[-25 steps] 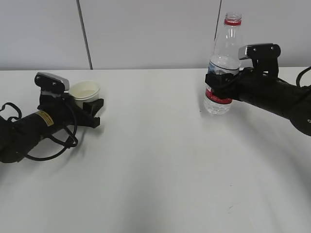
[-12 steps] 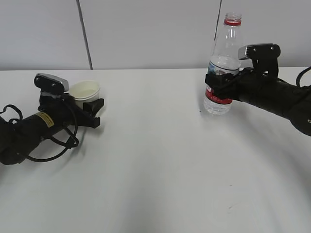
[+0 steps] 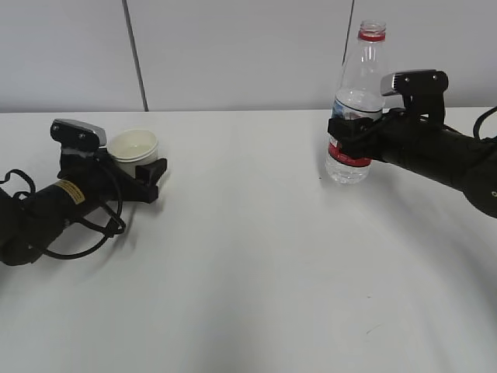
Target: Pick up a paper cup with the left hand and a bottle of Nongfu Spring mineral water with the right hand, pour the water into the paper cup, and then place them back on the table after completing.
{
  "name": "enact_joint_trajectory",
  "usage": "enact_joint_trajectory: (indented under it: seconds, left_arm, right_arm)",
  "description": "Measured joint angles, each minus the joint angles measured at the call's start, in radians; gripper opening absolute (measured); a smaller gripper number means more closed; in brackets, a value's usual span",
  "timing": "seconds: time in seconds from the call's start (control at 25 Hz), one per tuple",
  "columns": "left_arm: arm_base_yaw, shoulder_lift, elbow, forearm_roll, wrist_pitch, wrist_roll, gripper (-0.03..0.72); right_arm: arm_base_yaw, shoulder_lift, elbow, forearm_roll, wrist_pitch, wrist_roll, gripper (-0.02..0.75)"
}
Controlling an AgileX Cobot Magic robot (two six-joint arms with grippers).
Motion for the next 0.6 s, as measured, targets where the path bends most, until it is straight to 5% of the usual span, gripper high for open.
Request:
enact_joint_trajectory:
  seconds: [0.6]
  left_arm:
    - [0.000,-0.135,0.258,-0.035,-0.039,0.000,0.547]
  right_arm:
    - [0.000,0.000,0.000,0.014,0.002,0.000,0.410]
